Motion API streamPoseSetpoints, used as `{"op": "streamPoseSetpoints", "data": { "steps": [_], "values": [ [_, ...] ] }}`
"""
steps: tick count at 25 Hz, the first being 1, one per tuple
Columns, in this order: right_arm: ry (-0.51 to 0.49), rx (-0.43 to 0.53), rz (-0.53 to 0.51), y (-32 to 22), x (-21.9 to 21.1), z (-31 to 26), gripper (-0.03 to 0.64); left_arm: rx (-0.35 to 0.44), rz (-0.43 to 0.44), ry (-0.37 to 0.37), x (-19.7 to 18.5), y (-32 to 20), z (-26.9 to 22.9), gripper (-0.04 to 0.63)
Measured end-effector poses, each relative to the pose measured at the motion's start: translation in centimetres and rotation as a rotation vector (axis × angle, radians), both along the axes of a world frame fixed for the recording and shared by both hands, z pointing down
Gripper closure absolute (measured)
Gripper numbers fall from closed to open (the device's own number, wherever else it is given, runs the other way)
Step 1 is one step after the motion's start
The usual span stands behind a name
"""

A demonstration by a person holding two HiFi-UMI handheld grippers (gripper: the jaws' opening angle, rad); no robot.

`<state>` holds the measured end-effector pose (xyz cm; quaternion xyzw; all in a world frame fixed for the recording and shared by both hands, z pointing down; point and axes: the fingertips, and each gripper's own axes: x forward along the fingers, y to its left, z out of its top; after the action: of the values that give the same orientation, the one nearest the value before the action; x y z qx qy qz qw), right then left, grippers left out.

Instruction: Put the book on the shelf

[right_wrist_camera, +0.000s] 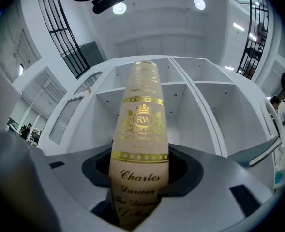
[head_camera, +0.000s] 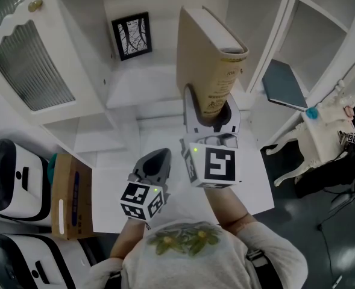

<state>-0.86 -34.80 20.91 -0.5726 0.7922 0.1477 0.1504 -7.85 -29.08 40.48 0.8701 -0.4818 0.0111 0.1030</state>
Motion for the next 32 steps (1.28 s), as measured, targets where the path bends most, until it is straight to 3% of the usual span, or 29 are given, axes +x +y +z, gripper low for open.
{"op": "streamPoseSetpoints", "data": {
  "steps": [32],
  "values": [
    [0.021,-0.072,0.048,-4.1,-1.0,0.1,0.387,-0.016,0.005,-0.007,-0.3,-0.9,0.6,0.568]
  ]
}}
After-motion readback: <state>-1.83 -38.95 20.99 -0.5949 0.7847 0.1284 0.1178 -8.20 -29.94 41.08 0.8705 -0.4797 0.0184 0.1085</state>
